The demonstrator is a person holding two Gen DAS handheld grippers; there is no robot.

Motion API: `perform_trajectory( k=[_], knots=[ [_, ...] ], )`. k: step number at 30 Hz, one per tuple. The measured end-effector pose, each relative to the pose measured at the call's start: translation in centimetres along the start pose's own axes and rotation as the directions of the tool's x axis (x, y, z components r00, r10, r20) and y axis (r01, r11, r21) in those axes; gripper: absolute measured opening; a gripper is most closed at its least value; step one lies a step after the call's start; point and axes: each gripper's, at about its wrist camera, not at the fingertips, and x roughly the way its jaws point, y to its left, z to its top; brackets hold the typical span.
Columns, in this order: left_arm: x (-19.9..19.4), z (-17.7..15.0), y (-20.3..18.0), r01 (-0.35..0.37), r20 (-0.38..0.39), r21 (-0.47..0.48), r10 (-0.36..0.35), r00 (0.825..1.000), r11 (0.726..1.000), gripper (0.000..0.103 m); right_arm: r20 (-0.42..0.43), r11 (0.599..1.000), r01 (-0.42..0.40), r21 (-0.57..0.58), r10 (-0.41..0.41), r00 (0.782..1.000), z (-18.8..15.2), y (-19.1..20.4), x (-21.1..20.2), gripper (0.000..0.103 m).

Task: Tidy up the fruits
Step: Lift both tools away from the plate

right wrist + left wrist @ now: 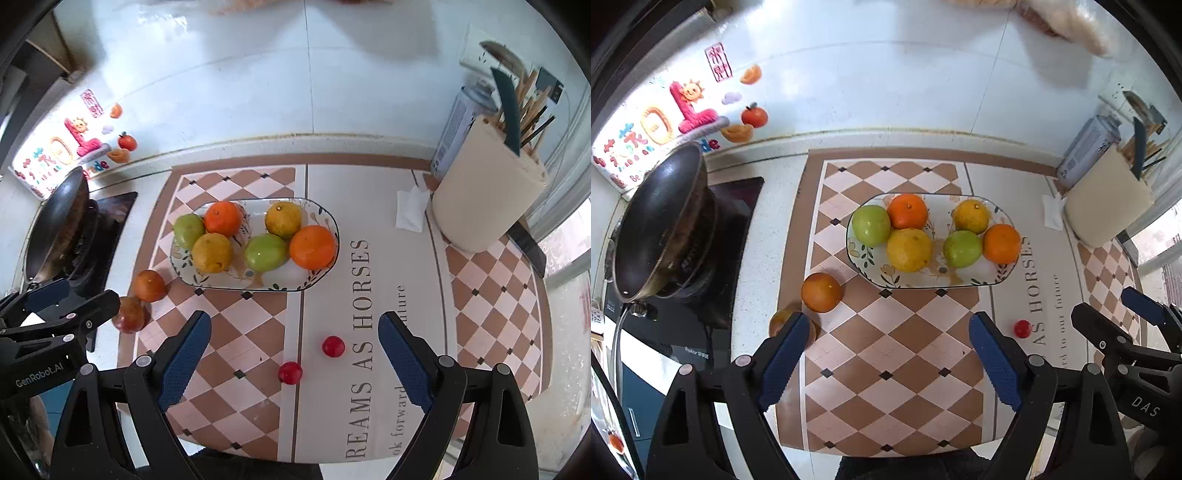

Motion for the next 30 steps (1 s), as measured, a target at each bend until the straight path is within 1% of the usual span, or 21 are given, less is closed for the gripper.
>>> perform_trajectory(
  k=[4,10,17,23,30],
  knots=[
    [-2.3,-0.8,-0.3,-0.011,0.051,0.007,0.011,0.999,1.000,0.088,0.031,1.000,-0.004,-0.001,0.004,1.000,-0.6,0.0,-2.4,0.094],
    [-5.1,-1.8,-0.3,0.002,0.096,-0.003,-0.002,0.995,1.000,0.088,0.075,1.000,-0.017,0.000,0.017,0.997,-1.5,0.0,-5.6,0.094],
    [-8.0,-2.5,-0.4,0.020,0.149,-0.016,-0.018,0.989,1.000,0.088,0.115,0.999,-0.038,0.004,0.037,0.993,-2.2,0.1,-8.3,0.094],
    [-8.7,-2.9,-0.7,0.005,0.171,-0.003,-0.005,0.985,1.000,0.088,0.125,0.998,-0.057,0.015,0.055,0.991,-2.4,0.2,-8.9,0.094],
    [-7.8,-2.7,-0.7,-0.016,0.163,-0.004,0.017,0.986,1.000,0.088,0.115,0.996,-0.075,0.050,0.069,0.991,-2.1,-0.1,-8.0,0.094]
  ],
)
